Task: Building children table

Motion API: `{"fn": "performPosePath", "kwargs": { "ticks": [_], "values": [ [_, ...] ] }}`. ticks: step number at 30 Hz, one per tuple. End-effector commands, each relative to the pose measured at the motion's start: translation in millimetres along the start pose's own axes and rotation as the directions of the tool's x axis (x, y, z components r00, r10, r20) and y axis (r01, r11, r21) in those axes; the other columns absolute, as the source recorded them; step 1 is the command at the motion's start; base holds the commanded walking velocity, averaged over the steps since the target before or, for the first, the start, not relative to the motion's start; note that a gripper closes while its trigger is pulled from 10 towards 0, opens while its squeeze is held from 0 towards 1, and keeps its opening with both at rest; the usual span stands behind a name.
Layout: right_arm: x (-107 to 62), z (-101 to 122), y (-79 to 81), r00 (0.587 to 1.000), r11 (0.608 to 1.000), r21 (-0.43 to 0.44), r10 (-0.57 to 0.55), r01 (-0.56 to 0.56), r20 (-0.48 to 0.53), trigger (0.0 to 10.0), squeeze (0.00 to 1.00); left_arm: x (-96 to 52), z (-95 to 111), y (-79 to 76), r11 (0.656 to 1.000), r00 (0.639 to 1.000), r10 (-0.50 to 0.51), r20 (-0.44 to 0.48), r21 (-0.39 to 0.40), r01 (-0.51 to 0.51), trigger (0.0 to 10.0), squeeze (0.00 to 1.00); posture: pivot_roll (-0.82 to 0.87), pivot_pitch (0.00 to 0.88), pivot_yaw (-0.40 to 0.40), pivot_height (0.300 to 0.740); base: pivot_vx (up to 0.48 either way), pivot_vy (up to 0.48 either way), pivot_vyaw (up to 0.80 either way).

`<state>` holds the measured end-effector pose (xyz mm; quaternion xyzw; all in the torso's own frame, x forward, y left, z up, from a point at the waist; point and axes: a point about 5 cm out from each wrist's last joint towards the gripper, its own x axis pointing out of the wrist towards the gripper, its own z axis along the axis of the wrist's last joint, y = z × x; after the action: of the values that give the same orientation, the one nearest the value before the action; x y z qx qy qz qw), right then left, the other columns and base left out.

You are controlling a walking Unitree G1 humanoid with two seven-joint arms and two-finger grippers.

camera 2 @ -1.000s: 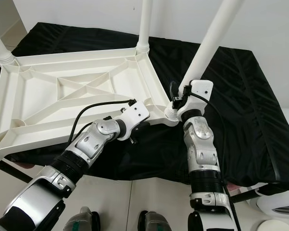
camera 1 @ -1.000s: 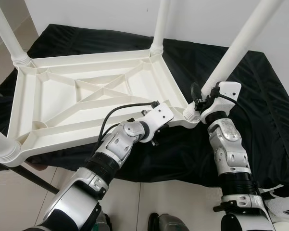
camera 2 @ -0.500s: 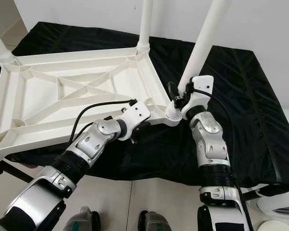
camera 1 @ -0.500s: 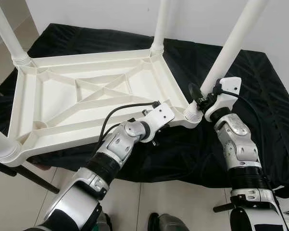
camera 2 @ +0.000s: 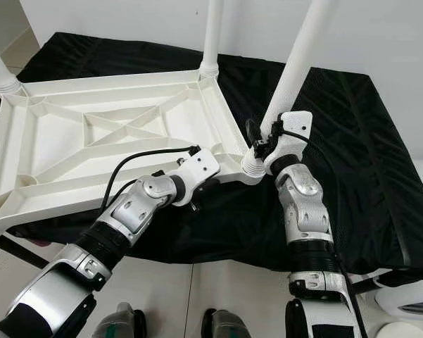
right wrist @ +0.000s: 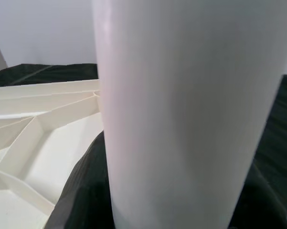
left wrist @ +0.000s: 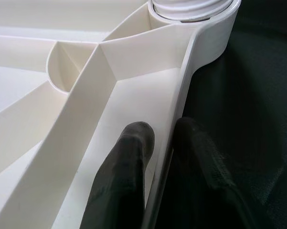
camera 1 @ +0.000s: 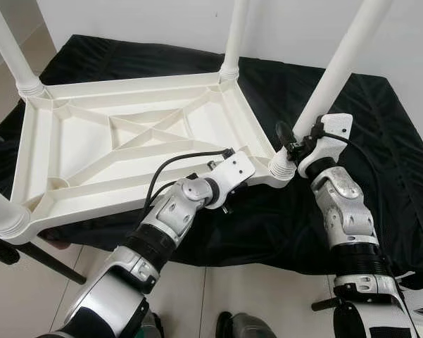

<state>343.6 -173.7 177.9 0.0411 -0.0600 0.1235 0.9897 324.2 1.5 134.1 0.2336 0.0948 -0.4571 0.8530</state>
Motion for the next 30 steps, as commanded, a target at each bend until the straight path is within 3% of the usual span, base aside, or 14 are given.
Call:
{"fn": "performPosePath", "kwargs": {
  "ticks": [1,8,19,30],
  "values": [
    [-5.7,-35.0,5.6,0.988,0.999,0.041,0.008,-0.002,-0.153,10.0,0.00,0.9,13.5,-3.9,0.999,0.999,0.002,0.041,0.047,-0.004,10.0,0.00,0.02,0.056,-0.032,0.740,0.000,0.000,0.00],
    [-13.3,-37.8,9.6,0.992,0.997,-0.067,0.022,-0.031,-0.124,10.0,0.00,0.1,13.4,-2.7,0.999,0.999,0.011,0.042,0.045,-0.012,10.0,0.00,0.02,0.063,-0.038,0.740,0.000,0.000,0.00],
    [-20.0,-45.2,15.9,0.989,0.998,-0.056,0.034,-0.042,-0.142,10.0,0.00,-0.1,13.6,-2.3,0.999,0.999,0.013,0.043,0.044,-0.015,10.0,0.00,0.02,0.065,-0.037,0.740,0.000,0.000,0.00],
    [-17.9,-48.6,12.4,0.988,0.999,-0.017,-0.052,0.050,-0.147,10.0,0.00,0.2,13.6,-2.8,0.999,0.999,0.010,0.043,0.046,-0.012,10.0,0.00,0.02,0.068,-0.035,0.740,0.000,0.000,0.00]
  ]
}}
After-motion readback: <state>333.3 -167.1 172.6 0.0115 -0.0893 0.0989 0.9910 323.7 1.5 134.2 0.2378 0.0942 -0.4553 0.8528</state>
